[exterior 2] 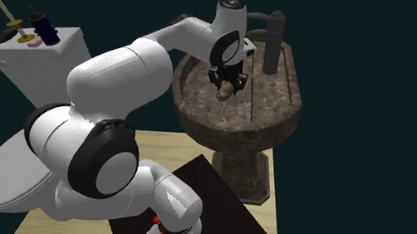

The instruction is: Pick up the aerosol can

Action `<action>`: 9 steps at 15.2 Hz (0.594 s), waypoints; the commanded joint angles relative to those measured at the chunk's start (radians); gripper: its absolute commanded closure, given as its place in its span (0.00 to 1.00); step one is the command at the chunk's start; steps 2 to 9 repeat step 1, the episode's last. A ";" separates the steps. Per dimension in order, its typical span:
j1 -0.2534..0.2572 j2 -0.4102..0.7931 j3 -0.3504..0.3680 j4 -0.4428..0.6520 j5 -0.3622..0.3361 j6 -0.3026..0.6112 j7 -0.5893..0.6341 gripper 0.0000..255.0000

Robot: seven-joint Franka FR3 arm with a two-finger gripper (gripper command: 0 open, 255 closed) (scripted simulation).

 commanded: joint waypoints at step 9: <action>0.000 -0.002 0.000 0.006 0.000 -0.007 0.002 1.00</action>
